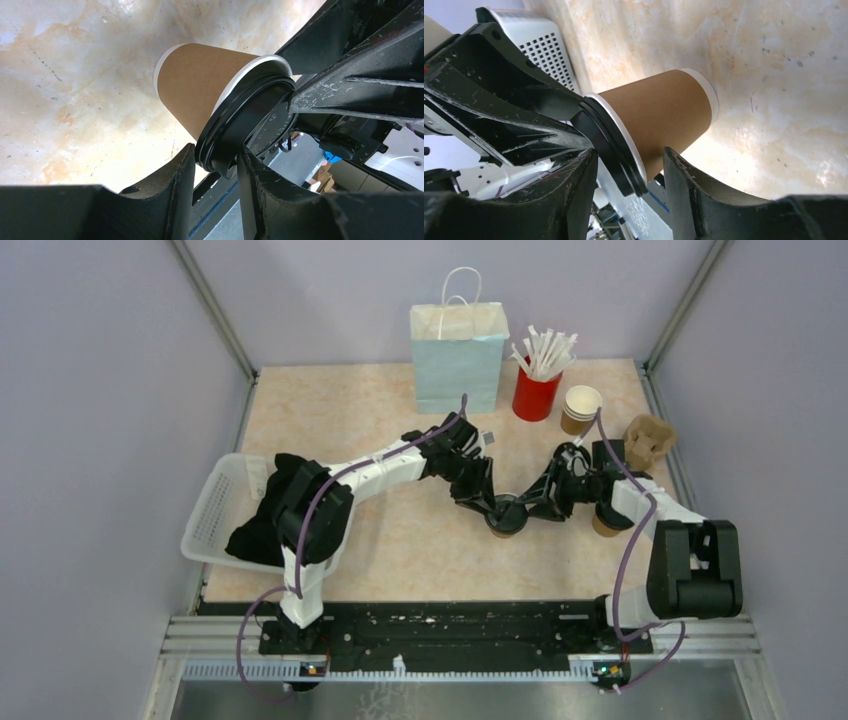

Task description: Pack the takeout coffee

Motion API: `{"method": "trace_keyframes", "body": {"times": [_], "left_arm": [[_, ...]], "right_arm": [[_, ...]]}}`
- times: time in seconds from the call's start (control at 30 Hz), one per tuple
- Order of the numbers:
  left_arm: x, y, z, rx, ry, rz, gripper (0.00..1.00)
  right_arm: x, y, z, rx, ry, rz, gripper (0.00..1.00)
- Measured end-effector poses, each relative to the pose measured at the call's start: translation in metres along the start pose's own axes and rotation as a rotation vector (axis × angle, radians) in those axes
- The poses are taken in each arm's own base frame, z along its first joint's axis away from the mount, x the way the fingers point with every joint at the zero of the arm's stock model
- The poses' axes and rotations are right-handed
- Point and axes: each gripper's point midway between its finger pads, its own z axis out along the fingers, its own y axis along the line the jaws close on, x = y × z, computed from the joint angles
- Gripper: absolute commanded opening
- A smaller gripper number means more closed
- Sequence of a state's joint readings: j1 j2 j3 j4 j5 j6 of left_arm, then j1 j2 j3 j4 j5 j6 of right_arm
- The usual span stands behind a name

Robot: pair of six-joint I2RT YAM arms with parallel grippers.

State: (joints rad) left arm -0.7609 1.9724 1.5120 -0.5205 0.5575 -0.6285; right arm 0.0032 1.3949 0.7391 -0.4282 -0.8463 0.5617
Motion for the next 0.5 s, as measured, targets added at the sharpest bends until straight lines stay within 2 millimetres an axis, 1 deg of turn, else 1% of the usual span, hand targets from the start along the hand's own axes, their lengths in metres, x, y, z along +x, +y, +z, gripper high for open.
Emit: {"method": "trace_keyframes", "body": {"times": [0.07,0.17,0.27,0.3,0.33,0.4,0.5], "left_arm": [[0.0013,0.0023,0.001,-0.001,0.003,-0.004,0.41],[0.0017,0.0038,0.0011,0.005,0.006,-0.012,0.44],[0.0004,0.0046,0.0,0.011,0.004,-0.016,0.55],[0.0,0.0047,-0.0001,0.012,0.004,-0.014,0.58],[-0.0005,0.0047,-0.0001,0.012,0.002,-0.013,0.58],[-0.0011,0.0047,0.0001,0.012,-0.001,-0.011,0.59],[-0.0044,0.0026,-0.0008,0.013,-0.009,-0.007,0.58]], "right_arm": [[-0.0008,-0.0009,0.0043,-0.019,0.01,0.01,0.49],[-0.0003,-0.0023,0.0075,-0.048,0.022,0.021,0.48],[0.0003,-0.0015,0.0083,-0.062,0.028,0.023,0.48],[0.0003,-0.0013,0.0082,-0.063,0.028,0.022,0.48],[0.0007,-0.001,0.0082,-0.064,0.03,0.022,0.47],[0.0008,-0.0006,0.0082,-0.065,0.031,0.021,0.42],[0.0018,0.0003,0.0078,-0.07,0.036,0.024,0.42]]}}
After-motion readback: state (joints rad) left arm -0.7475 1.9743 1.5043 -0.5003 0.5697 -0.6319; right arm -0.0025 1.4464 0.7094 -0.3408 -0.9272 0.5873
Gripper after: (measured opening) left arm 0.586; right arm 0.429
